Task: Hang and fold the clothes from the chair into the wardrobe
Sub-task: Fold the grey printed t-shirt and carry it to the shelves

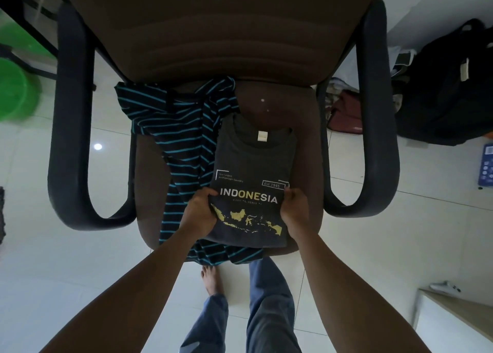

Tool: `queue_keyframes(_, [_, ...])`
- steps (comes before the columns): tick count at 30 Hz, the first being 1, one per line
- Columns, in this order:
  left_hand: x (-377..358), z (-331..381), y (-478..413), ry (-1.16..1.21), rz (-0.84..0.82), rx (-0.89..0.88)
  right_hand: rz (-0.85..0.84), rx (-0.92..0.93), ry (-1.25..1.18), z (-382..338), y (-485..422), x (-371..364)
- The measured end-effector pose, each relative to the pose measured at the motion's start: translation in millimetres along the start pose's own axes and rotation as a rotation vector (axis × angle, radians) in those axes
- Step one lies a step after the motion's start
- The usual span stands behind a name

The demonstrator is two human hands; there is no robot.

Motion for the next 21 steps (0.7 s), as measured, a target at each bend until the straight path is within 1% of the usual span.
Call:
queue_keyframes(2, [-1,-1,-2,-0.009,-0.008,0.033,0.026,0.023,0.05,1,-3,5])
queue_keyframes(5, [9,14,-7,0.027,0.069,-0.005,0.04,0.077,-0.029,-12,0,7])
queue_keyframes(7, [13,25,-14,0.102,0.081,-0.031,-0.01,0.101,-0.059,-19,4,1])
queue_keyframes(9, [13,28,-22,0.154,0.058,-0.003,-0.076,0.113,-0.087,-23,6,-8])
queue_keyframes(10, [13,27,-25,0.166,0.058,0.012,-0.113,0.11,-0.143,-23,4,-12])
queue_keyframes(13, [17,25,-30,0.186,0.094,0.021,-0.241,0.052,-0.304,-20,0,-24])
queue_keyframes(16, [23,18,-27,0.244,0.154,0.05,-0.296,0.011,-0.355,-18,1,-23])
queue_keyframes(19, [17,19,-18,0.368,0.065,0.132,-0.305,0.01,-0.425,-23,7,-15])
queue_keyframes(21, [14,24,-15,0.407,0.013,0.144,-0.315,0.039,-0.445,-32,14,-10])
Point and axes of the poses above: each hand's wrist, its own y-axis away from the middle knuckle, its own x-axis out of the back of the hand, z = x × y, the point moved 10 cm from there along -y, towards the middle knuckle, and after that the axes turned 4 degrees about -z, right-handed, at the moved point
